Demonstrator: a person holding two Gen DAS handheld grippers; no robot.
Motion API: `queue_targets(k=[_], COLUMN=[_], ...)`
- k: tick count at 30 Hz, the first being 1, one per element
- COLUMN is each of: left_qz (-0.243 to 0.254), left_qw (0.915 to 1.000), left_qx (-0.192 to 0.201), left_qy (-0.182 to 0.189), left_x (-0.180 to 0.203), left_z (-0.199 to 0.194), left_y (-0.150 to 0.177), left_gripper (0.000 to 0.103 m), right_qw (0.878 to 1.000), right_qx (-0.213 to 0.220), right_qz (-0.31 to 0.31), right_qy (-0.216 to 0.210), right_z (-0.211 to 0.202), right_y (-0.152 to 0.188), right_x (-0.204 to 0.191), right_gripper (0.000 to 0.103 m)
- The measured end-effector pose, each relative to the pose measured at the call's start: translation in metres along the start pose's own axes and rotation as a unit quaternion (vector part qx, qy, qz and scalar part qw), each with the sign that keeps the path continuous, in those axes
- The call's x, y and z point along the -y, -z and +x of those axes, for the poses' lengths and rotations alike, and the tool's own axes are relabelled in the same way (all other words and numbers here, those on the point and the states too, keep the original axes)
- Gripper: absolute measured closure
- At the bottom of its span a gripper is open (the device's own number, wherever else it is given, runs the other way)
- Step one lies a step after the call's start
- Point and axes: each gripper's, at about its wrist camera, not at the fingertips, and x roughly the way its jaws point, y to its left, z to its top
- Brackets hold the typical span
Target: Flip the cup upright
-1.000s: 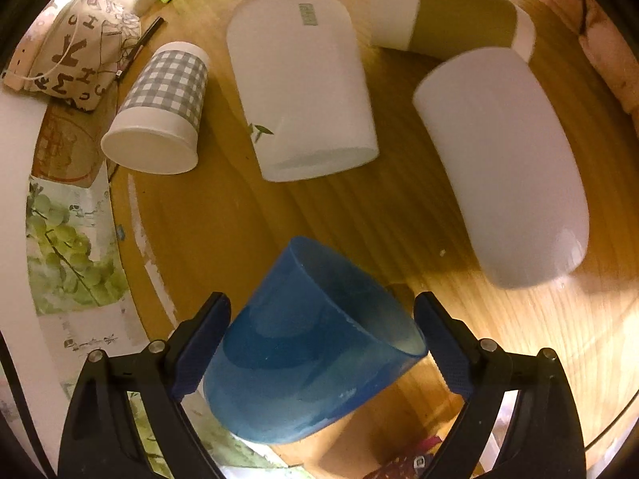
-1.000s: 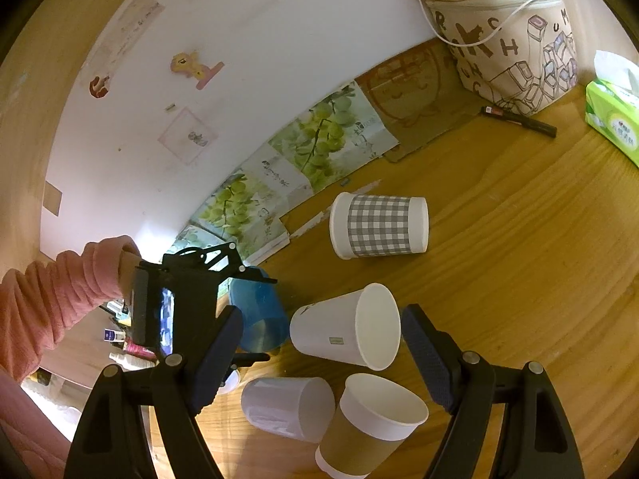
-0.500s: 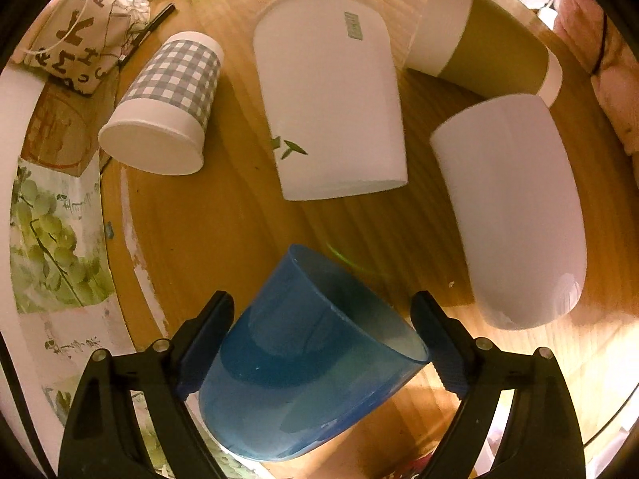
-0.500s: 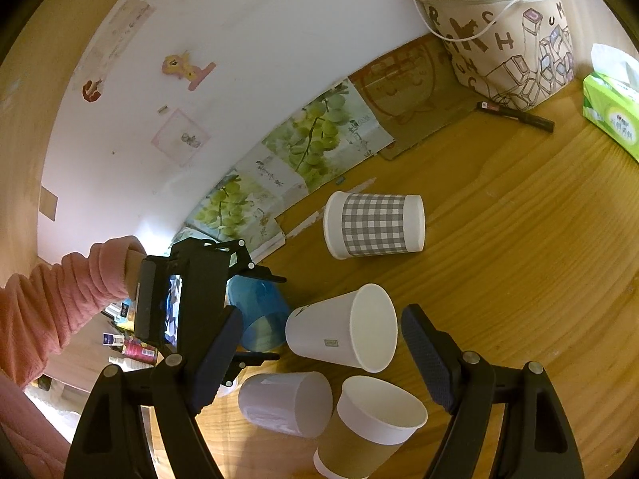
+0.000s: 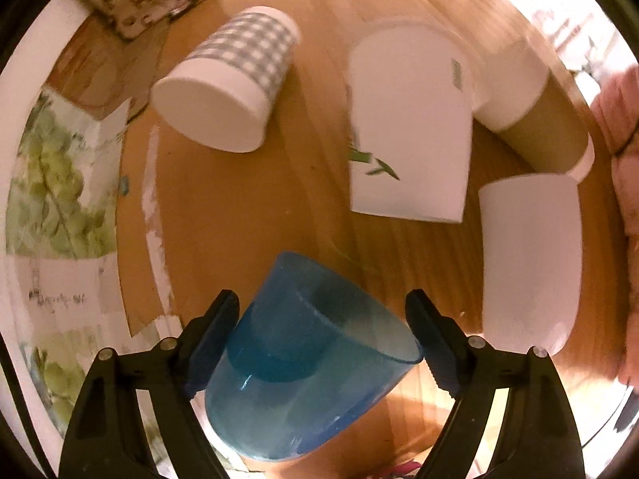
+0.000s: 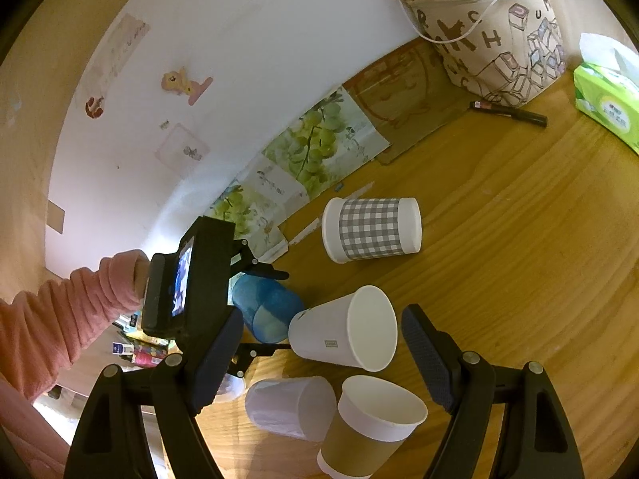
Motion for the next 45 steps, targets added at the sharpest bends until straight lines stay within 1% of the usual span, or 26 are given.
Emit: queue_targets(k=[5, 9, 13, 14, 18, 19, 21, 25, 27, 29, 30, 33, 35, 36, 38, 39, 42, 43, 45], left_qz=[-0.062, -0.12, -0.176, -0.188, -0.237, -0.246, -0.262, -0.303, -0.324, -0.338, -0.349, -0.371, -0.391, -0.405, -0.423, -0.43, -0.456, -0.465, -0.478], left_qw=[0.9978, 0.9917, 0.9819, 0.9794, 0.9667, 0.9643, 0.9589, 0.9437, 0.935, 0.9282, 0.923, 0.9121, 0.9004, 0.8921, 0.8807, 0.876, 0.8578, 0.8505, 0.8394], left_qx=[0.018, 0.041, 0.061, 0.065, 0.087, 0.09, 0.101, 0.126, 0.14, 0.151, 0.158, 0.173, 0.189, 0.199, 0.212, 0.217, 0.237, 0.246, 0.259], left_qy=[0.012, 0.022, 0.035, 0.035, 0.038, 0.037, 0.037, 0.04, 0.039, 0.037, 0.035, 0.028, 0.026, 0.024, 0.022, 0.021, 0.014, 0.013, 0.005], left_x=[-0.014, -0.027, -0.029, -0.023, -0.005, 0.007, 0.013, 0.026, 0.032, 0.037, 0.043, 0.053, 0.061, 0.066, 0.075, 0.079, 0.096, 0.103, 0.117], left_z=[-0.018, -0.037, -0.054, -0.056, -0.071, -0.07, -0.075, -0.091, -0.096, -0.098, -0.101, -0.106, -0.113, -0.116, -0.12, -0.122, -0.13, -0.133, -0.137], left_y=[0.007, 0.016, 0.025, 0.023, 0.034, 0.031, 0.034, 0.043, 0.045, 0.045, 0.047, 0.048, 0.052, 0.053, 0.055, 0.056, 0.057, 0.058, 0.056], left_gripper=[0.017, 0.018, 0.019, 0.019, 0.023, 0.023, 0.024, 0.026, 0.027, 0.027, 0.027, 0.028, 0.029, 0.029, 0.03, 0.03, 0.031, 0.031, 0.032], right_qw=[1.0, 1.0, 1.0, 0.999, 0.999, 0.999, 0.999, 0.998, 0.997, 0.997, 0.996, 0.996, 0.995, 0.995, 0.994, 0.994, 0.993, 0.993, 0.992], right_qx=[0.006, 0.006, 0.008, 0.008, 0.01, 0.011, 0.011, 0.014, 0.015, 0.016, 0.016, 0.02, 0.023, 0.024, 0.024, 0.023, 0.018, 0.018, 0.017], right_qz=[-0.007, -0.016, -0.022, -0.023, -0.03, -0.032, -0.037, -0.043, -0.043, -0.04, -0.037, -0.05, -0.067, -0.075, -0.083, -0.085, -0.092, -0.095, -0.104], right_qy=[0.0, -0.008, -0.02, -0.023, -0.031, -0.033, -0.038, -0.051, -0.059, -0.069, -0.074, -0.071, -0.064, -0.061, -0.06, -0.061, -0.066, -0.067, -0.072], right_z=[-0.003, -0.005, -0.007, -0.007, -0.01, -0.011, -0.014, -0.021, -0.024, -0.029, -0.032, -0.041, -0.048, -0.052, -0.057, -0.06, -0.07, -0.072, -0.081], right_y=[0.001, 0.002, 0.003, 0.003, 0.005, 0.006, 0.007, 0.01, 0.012, 0.015, 0.017, 0.024, 0.029, 0.032, 0.037, 0.04, 0.05, 0.053, 0.061], right_x=[-0.002, -0.005, -0.009, -0.01, -0.014, -0.015, -0.016, -0.019, -0.019, -0.019, -0.018, -0.019, -0.021, -0.022, -0.022, -0.022, -0.022, -0.023, -0.023], right_gripper=[0.021, 0.021, 0.021, 0.021, 0.021, 0.021, 0.021, 0.021, 0.021, 0.021, 0.021, 0.021, 0.021, 0.021, 0.021, 0.021, 0.021, 0.021, 0.021])
